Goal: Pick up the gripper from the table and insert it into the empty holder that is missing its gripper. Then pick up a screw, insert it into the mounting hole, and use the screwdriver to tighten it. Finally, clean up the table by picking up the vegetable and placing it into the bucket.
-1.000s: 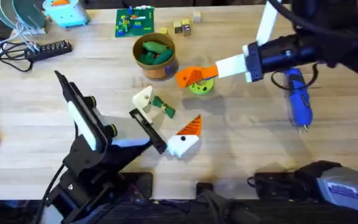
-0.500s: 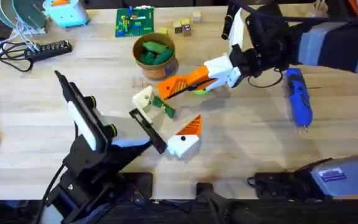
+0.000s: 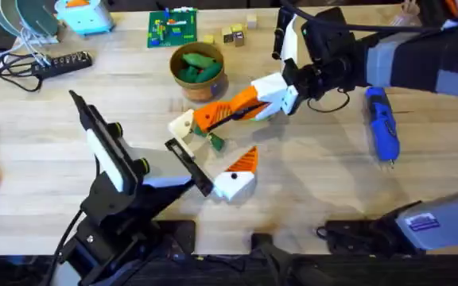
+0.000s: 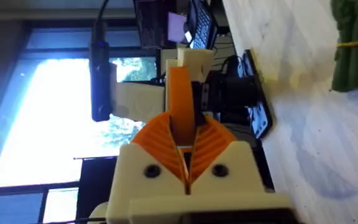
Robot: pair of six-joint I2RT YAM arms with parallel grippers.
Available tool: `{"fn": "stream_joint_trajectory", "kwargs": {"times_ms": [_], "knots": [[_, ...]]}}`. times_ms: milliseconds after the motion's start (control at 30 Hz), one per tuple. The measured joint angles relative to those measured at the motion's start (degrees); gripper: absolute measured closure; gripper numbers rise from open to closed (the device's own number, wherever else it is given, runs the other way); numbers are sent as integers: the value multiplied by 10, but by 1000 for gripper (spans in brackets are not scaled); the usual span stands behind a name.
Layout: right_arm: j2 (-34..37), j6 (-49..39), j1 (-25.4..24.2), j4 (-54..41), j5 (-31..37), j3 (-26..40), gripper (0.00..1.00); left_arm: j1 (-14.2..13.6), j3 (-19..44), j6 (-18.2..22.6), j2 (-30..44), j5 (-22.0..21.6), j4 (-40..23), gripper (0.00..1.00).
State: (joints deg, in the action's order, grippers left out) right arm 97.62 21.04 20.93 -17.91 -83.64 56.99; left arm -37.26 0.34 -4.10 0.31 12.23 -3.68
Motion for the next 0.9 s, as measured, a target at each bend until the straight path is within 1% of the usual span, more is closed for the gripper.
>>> {"fn": "stream_joint_trajectory", "kwargs": {"times_ms": [533,667,900], "knots": [[1,0,-2,-1,55,0,992,0,0,0,0,1,0,8],[1,0,6,1,66,0,992,1,0,0,0,-2,0,8],[1,32,19,71,60,-1,992,4,0,2,0,-20,-1,9]]}}
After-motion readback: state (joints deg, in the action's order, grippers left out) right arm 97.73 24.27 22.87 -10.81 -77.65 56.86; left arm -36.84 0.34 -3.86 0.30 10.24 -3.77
